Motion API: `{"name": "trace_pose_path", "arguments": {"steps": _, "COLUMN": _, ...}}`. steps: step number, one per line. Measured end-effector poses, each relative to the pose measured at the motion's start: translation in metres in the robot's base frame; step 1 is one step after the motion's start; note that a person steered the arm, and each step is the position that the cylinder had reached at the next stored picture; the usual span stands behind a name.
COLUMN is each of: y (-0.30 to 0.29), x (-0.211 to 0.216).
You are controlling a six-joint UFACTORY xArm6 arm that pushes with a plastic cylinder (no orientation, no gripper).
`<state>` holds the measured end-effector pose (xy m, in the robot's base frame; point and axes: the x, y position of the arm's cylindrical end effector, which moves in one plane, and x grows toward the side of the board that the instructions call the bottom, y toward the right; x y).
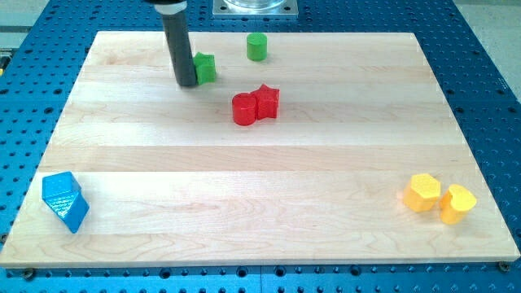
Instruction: Place your arm bottom of triangle
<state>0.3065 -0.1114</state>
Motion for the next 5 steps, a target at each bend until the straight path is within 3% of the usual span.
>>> {"name": "trace_pose_path", "arguments": {"steps": 2, "y": 0.008, "x": -0.011}}
{"name": "trace_pose_path", "arguments": {"steps": 3, "y": 0.049, "x": -0.024}}
{"name": "trace_pose_path", "arguments": {"steps": 4, "y": 0.049, "x": -0.007}}
{"name": "trace_pose_path", "arguments": {"steps": 5, "y": -0.016, "x": 0.068}}
